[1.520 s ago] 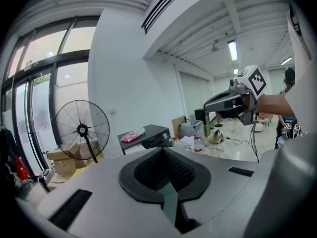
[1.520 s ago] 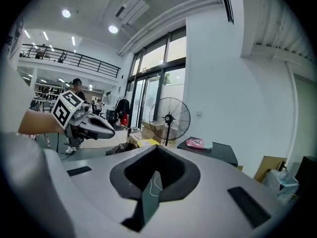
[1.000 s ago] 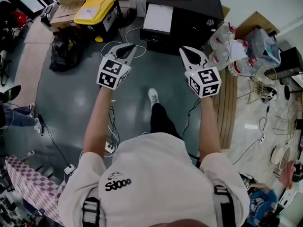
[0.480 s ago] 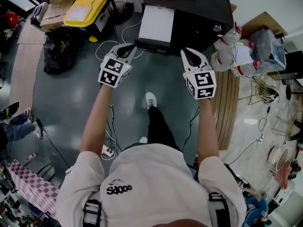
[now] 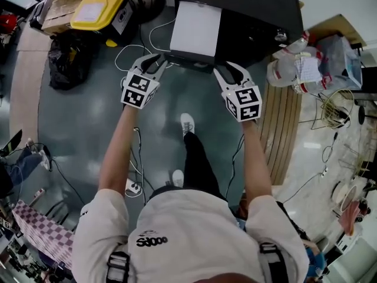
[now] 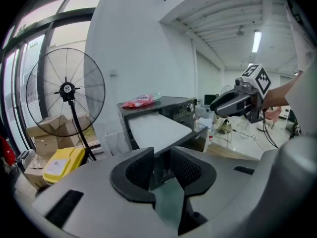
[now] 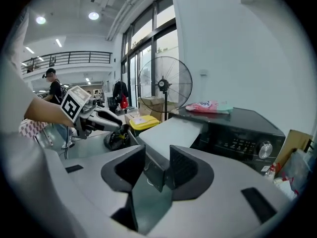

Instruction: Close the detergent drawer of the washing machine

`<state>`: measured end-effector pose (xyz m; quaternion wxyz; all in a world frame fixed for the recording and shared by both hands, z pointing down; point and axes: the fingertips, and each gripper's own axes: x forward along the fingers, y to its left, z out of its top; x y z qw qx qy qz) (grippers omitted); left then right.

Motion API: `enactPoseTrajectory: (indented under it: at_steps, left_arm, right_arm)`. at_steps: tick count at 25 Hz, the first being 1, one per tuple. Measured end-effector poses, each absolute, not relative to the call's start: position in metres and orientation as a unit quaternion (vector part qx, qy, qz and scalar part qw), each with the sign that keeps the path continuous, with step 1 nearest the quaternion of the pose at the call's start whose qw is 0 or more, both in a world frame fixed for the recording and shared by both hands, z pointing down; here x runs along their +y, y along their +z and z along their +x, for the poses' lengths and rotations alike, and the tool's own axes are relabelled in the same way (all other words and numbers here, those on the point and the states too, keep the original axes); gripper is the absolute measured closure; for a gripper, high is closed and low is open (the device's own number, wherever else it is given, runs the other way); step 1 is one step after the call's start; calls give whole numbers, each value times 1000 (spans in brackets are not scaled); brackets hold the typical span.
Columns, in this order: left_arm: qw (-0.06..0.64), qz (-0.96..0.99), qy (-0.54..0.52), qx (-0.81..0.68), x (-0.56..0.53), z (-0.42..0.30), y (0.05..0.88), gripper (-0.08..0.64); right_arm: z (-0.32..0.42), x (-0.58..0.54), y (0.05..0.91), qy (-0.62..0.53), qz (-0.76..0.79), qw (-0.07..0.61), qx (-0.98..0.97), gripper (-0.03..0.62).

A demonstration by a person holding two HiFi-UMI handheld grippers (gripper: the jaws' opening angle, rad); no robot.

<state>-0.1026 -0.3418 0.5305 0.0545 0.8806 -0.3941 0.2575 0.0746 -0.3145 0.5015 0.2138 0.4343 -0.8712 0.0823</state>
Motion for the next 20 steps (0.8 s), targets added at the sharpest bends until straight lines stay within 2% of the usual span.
enactPoseTrajectory:
  at_steps: [4, 11, 20]
  left_arm:
    - [69, 880, 268, -386, -348, -100, 561, 416]
    - [94, 879, 272, -381, -363, -98, 596, 413]
    - [99, 880, 263, -382, -369, -94, 602, 425]
  right_arm:
    - [72, -322, 539, 100, 427, 234, -868, 446]
    - [69, -338, 577, 126, 432, 240, -860, 448]
    - [67, -339, 580, 126, 430, 214, -868, 448]
